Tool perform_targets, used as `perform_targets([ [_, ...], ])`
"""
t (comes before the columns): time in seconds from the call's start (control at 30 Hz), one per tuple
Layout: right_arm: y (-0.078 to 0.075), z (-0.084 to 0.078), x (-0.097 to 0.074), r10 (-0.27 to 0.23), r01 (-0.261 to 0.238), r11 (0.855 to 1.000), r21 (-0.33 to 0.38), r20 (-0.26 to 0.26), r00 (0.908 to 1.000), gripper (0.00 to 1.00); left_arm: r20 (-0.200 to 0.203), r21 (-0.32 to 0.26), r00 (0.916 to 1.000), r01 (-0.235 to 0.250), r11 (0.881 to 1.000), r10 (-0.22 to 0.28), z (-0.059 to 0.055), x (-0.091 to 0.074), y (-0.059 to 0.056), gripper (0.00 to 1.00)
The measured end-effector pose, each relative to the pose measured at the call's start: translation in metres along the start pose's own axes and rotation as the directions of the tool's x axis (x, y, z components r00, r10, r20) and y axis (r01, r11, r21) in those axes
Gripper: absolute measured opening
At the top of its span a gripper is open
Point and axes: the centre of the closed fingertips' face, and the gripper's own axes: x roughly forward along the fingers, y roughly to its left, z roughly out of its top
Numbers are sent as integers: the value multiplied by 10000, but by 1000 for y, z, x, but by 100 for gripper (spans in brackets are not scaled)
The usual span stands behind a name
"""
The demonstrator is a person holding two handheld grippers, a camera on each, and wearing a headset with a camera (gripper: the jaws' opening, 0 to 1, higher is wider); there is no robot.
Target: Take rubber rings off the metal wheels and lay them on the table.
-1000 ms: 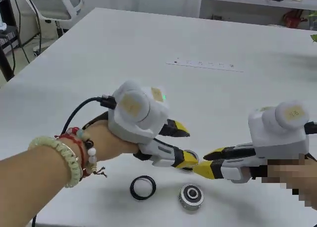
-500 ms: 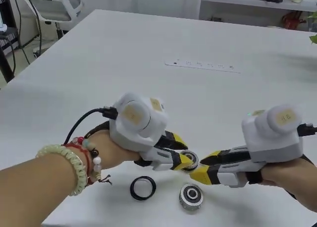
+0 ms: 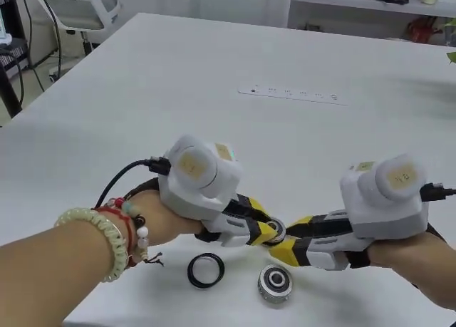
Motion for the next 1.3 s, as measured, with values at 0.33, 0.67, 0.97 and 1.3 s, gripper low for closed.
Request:
perform_targets([
  [0.33,-4,0,-3,-103,103,9995,-302,-17,9999,17,6,84,10000,6,10000,-6,0,0,-1,14],
  [0.67,-6,-3,-6,-331,294,9928,-1161,-297,9990,3,21,66,10000,-65,10000,64,0,-1,-1,14],
  [0.97,-14,-4,-4,-409,411,9991,106,-151,9990,0,1,139,9999,-119,9998,119,0,-2,-1,14],
  [1.3,-19,1,-9,-257,88,9430,3328,463,9986,0,-40,255,9999,-140,9996,141,0,-2,-1,14],
])
